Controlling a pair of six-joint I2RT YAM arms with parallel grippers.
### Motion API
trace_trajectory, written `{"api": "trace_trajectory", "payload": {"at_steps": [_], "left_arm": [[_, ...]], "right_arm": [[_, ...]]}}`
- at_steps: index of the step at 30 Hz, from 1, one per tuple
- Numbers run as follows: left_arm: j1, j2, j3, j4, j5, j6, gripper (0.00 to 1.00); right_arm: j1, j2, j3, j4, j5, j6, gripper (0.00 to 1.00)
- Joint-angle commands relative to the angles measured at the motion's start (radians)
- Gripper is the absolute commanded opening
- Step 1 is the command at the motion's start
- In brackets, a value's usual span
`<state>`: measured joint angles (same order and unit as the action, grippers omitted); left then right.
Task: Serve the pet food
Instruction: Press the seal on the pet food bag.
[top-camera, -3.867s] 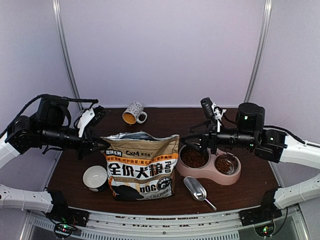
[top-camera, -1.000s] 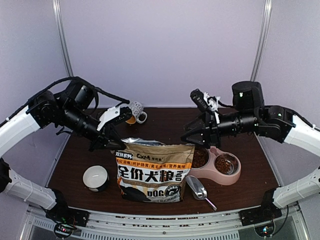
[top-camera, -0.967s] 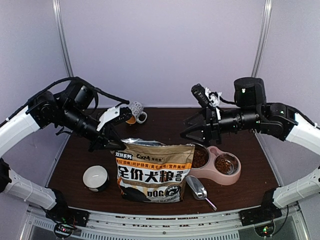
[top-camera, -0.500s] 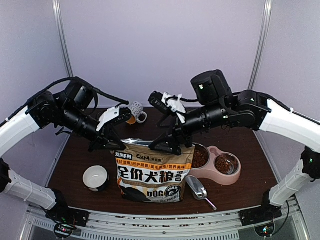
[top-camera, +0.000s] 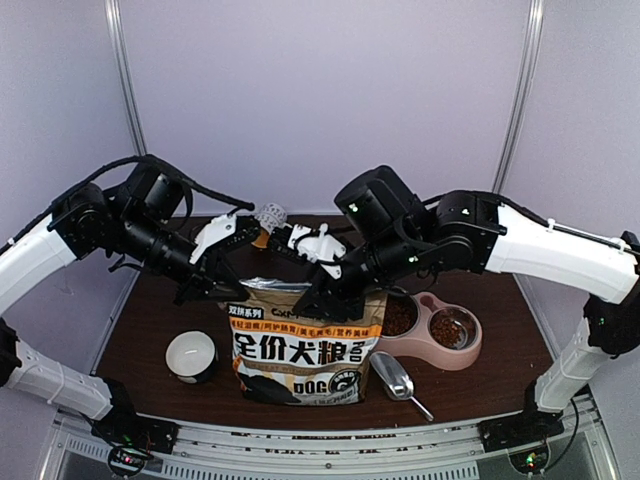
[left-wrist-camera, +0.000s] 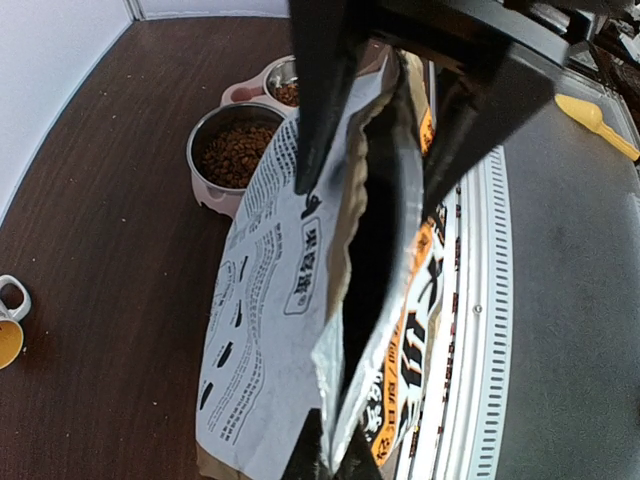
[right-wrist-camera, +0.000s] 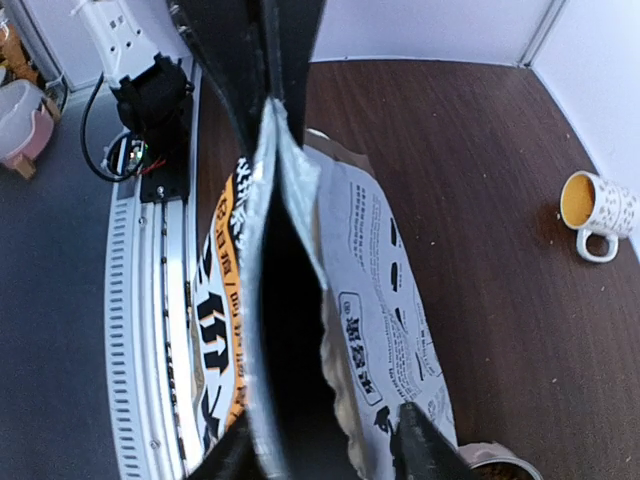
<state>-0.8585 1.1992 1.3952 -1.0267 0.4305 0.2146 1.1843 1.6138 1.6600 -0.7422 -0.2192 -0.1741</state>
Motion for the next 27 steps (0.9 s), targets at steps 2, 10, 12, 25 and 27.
{"api": "trace_trajectory", "payload": {"at_steps": [2, 10, 12, 25, 27], "left_arm": [[0.004, -0.075, 0.026, 0.136, 0.081, -0.021, 0.00], [0.020, -0.101, -0.070, 0.161, 0.035, -0.039, 0.42], [0.025, -0.107, -0.097, 0.162, 0.018, -0.040, 0.50], [0.047, -0.124, -0.175, 0.225, 0.001, -0.041, 0.10], [0.048, -0.137, -0.183, 0.240, 0.005, -0.044, 0.00]], "right_arm": [[-0.002, -0.018, 0.020, -0.008, 0.156, 0.000, 0.06], [-0.036, -0.092, -0.041, 0.072, 0.057, 0.061, 0.00], [-0.042, -0.106, -0.054, 0.084, 0.036, 0.071, 0.00], [-0.057, -0.109, -0.075, 0.126, -0.028, 0.103, 0.00], [-0.057, -0.096, -0.071, 0.138, -0.036, 0.110, 0.01]]}}
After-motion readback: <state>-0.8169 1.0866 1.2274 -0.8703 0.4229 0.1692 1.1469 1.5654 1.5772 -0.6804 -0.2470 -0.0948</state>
